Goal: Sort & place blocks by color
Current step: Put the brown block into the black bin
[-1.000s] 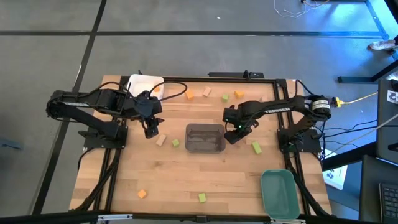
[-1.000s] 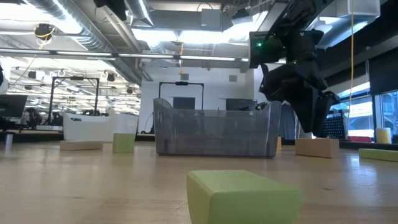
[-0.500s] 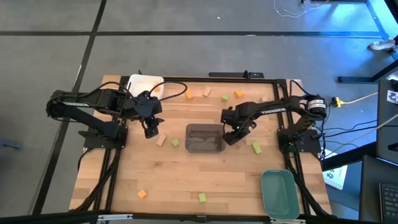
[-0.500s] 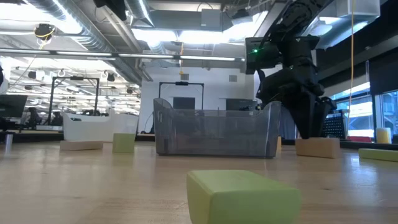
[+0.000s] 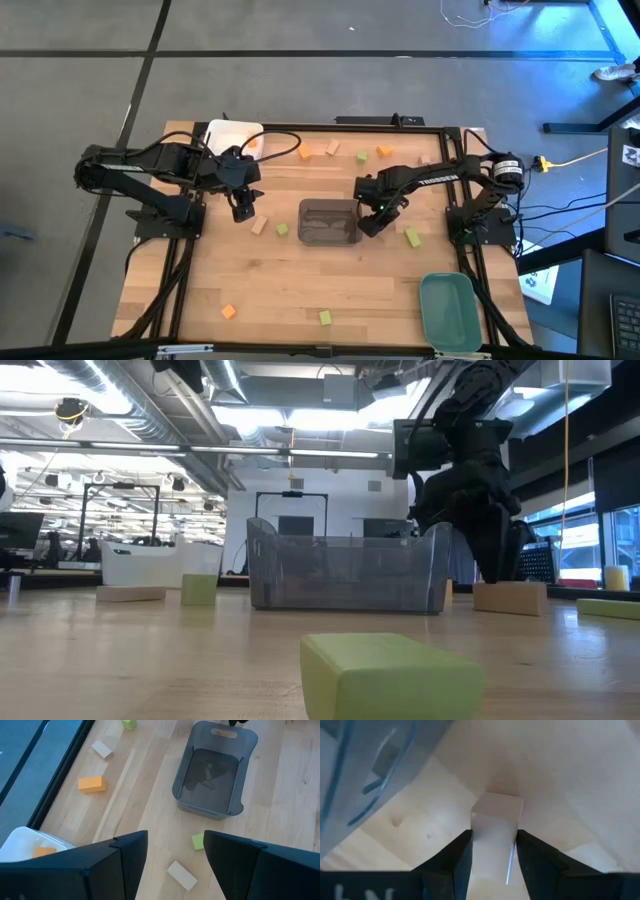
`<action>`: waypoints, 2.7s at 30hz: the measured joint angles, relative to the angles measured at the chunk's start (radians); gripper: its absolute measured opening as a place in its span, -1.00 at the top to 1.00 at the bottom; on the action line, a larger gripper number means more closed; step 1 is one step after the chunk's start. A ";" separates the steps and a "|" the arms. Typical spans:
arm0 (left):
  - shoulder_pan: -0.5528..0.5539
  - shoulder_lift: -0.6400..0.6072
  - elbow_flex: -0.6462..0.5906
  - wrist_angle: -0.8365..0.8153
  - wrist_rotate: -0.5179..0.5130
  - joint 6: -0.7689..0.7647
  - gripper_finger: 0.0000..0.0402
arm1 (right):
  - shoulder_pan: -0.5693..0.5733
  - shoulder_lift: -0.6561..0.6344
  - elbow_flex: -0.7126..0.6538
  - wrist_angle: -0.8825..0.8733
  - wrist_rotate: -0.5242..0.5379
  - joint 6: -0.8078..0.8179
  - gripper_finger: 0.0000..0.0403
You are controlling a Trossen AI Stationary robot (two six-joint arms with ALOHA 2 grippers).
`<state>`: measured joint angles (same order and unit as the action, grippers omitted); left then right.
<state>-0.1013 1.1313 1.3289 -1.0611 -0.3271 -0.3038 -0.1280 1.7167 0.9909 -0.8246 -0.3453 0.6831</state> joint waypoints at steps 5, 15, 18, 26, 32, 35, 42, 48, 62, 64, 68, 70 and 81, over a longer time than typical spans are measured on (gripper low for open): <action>0.000 0.000 0.000 0.000 0.000 0.000 0.07 | 0.001 0.002 -0.002 -0.002 -0.039 -0.007 0.27; 0.000 0.000 0.000 0.000 0.000 -0.004 0.07 | 0.001 0.001 -0.002 -0.004 -0.042 0.017 0.27; 0.000 0.000 0.000 0.000 0.000 -0.004 0.07 | 0.002 -0.001 -0.001 -0.004 -0.010 0.019 0.27; 0.000 0.000 0.000 0.000 0.006 -0.004 0.07 | 0.001 -0.001 0.000 -0.005 -0.011 -0.084 0.28; 0.000 0.000 0.000 0.000 0.007 -0.004 0.07 | 0.001 -0.001 0.000 -0.004 -0.015 -0.084 0.38; 0.000 0.000 0.000 0.000 0.007 -0.004 0.07 | 0.001 -0.001 0.000 -0.004 -0.016 -0.072 0.38; 0.000 0.000 0.000 0.000 0.007 -0.006 0.07 | 0.001 -0.001 0.000 -0.005 -0.012 -0.094 0.21; 0.000 0.000 0.000 0.000 0.007 -0.007 0.07 | 0.001 -0.001 0.000 -0.007 0.015 -0.087 0.06; 0.000 0.000 0.000 0.000 0.007 -0.008 0.07 | -0.023 0.000 -0.001 -0.011 -0.084 -0.056 0.07; 0.000 0.000 0.000 0.000 0.007 -0.009 0.07 | -0.006 0.000 -0.001 -0.011 -0.068 -0.056 0.07; 0.000 0.000 0.000 0.000 0.007 -0.009 0.07 | 0.032 0.000 -0.001 -0.010 -0.060 -0.049 0.07; 0.000 0.000 0.000 0.000 0.007 -0.010 0.07 | 0.055 0.000 -0.001 -0.010 -0.039 -0.036 0.07; 0.000 0.000 0.000 0.000 0.000 -0.010 0.07 | 0.139 0.000 -0.001 0.004 0.212 -0.033 0.07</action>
<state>-0.1013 1.1313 1.3293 -1.0607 -0.3275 -0.3138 0.0106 1.7168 0.9901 -0.8206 -0.1336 0.6503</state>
